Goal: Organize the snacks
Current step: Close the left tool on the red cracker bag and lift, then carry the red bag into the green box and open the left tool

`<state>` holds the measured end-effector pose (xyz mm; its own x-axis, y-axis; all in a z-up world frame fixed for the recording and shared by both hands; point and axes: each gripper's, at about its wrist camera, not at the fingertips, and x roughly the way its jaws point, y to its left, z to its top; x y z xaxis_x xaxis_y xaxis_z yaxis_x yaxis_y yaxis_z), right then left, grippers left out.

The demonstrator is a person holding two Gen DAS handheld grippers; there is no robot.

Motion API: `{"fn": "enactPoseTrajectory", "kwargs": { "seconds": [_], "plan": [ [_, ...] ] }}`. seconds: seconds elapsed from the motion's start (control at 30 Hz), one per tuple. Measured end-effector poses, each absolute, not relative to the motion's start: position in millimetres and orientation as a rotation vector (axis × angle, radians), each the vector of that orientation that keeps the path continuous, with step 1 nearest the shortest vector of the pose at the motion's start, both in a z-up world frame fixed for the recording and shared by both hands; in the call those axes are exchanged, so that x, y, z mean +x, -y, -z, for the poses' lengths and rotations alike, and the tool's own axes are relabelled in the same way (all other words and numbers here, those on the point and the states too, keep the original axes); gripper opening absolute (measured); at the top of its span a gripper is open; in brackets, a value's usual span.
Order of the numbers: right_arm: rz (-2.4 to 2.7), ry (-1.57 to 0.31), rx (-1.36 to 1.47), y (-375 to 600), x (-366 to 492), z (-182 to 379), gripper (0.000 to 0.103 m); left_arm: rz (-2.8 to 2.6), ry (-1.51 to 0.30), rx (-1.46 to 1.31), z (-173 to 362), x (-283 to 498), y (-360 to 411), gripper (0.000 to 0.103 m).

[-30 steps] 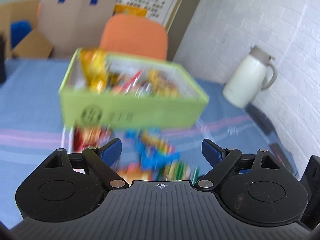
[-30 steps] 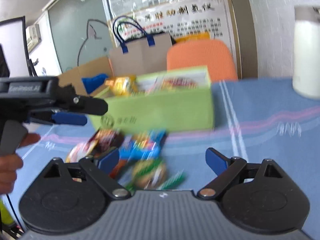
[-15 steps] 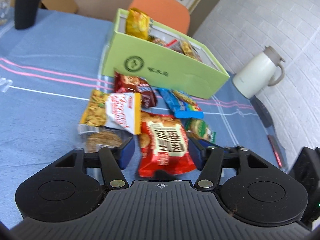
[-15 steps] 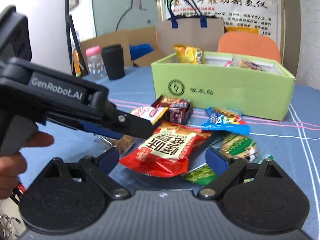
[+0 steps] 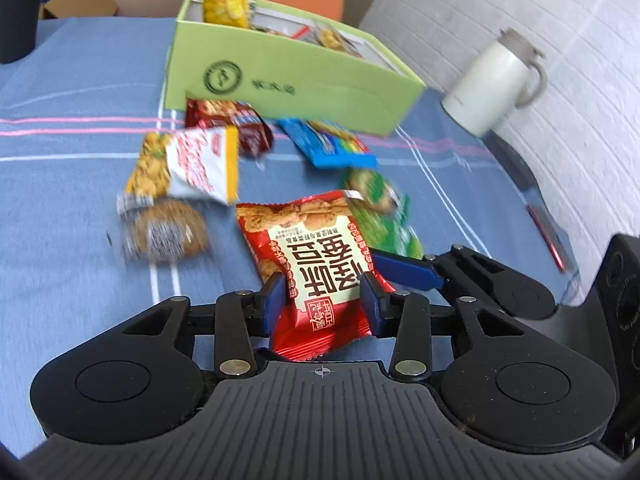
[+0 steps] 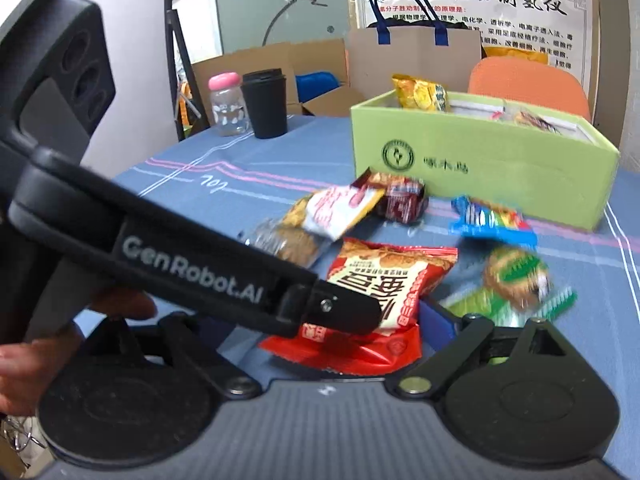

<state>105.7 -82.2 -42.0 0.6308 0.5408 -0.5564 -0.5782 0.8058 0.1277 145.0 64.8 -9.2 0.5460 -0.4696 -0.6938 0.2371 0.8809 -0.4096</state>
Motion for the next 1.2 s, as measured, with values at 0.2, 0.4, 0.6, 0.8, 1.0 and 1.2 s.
{"fn": "enactPoseTrajectory", "kwargs": {
  "seconds": [0.2,0.4,0.6,0.8,1.0,1.2],
  "plan": [
    [-0.593,-0.646,-0.015,89.8,101.1,49.0,0.092,0.362,-0.888,-0.266,7.9,136.8,-58.1,0.036],
    [-0.499,-0.631,0.025,87.3,100.7,58.3,0.093,0.318,-0.852,-0.294,3.3,143.5,-69.5,0.077],
    [-0.55,-0.601,0.085,103.0,98.9,62.8,0.093,0.337,-0.865,-0.272,8.9,150.1,-67.0,0.078],
    [-0.536,-0.626,0.005,93.6,105.3,49.0,0.092,0.357,-0.88,-0.274,13.3,153.3,-65.0,0.073],
    [-0.53,-0.604,-0.042,82.7,95.4,58.6,0.08,0.373,-0.904,-0.276,22.5,153.5,-60.5,0.055],
    [-0.512,-0.537,-0.045,86.8,82.9,37.4,0.067,0.404,-0.882,-0.347,7.6,146.2,-64.6,0.031]
  ]
}}
